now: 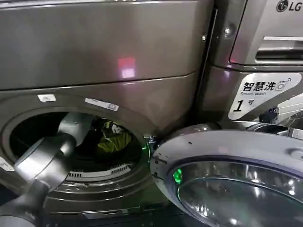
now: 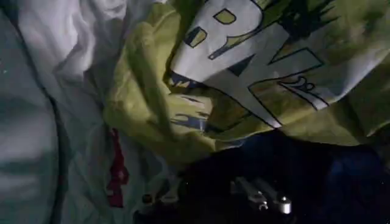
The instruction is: Grasp the clothes from the dryer.
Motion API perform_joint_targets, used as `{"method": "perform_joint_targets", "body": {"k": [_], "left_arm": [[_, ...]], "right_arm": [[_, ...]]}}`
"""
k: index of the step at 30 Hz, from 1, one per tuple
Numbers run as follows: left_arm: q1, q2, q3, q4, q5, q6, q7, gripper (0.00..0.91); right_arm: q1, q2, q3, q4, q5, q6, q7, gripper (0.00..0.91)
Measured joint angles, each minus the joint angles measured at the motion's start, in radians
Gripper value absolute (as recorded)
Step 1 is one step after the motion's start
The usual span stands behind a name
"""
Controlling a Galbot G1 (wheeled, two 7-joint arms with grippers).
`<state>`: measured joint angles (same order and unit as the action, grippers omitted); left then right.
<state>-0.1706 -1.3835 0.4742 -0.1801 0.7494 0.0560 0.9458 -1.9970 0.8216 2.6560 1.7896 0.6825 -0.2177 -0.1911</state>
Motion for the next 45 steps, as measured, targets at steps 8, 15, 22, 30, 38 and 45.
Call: {"method": "perform_joint_targets", "body": {"k": [8, 15, 22, 30, 38, 45], "left_arm": [[0.021, 0.019, -0.067, -0.045, -0.084, 0.013, -0.041, 0.000], [0.078, 0.054, -0.219, -0.143, -0.217, 0.045, -0.115, 0.000], [0.166, 0.073, -0.371, -0.264, -0.407, 0.073, -0.233, 0.000], [0.286, 0.068, -0.523, -0.445, -0.604, 0.076, -0.435, 0.000], [0.421, 0.061, -0.631, -0.668, -0.777, 0.033, -0.678, 0.000], [0.531, 0.034, -0.710, -0.833, -0.863, -0.046, -0.881, 0.000]], "right_arm": [[0.010, 0.007, -0.007, 0.002, 0.001, 0.003, 0.001, 0.907], [0.023, 0.008, -0.018, 0.004, 0.000, 0.005, 0.002, 0.907], [0.037, 0.013, -0.033, 0.008, -0.001, 0.010, 0.002, 0.907], [0.051, 0.014, -0.048, 0.004, -0.001, 0.021, 0.003, 0.907], [0.058, 0.009, -0.053, -0.004, -0.001, 0.034, 0.003, 0.907], [0.054, 0.006, -0.046, -0.011, 0.005, 0.046, 0.005, 0.907]]}}
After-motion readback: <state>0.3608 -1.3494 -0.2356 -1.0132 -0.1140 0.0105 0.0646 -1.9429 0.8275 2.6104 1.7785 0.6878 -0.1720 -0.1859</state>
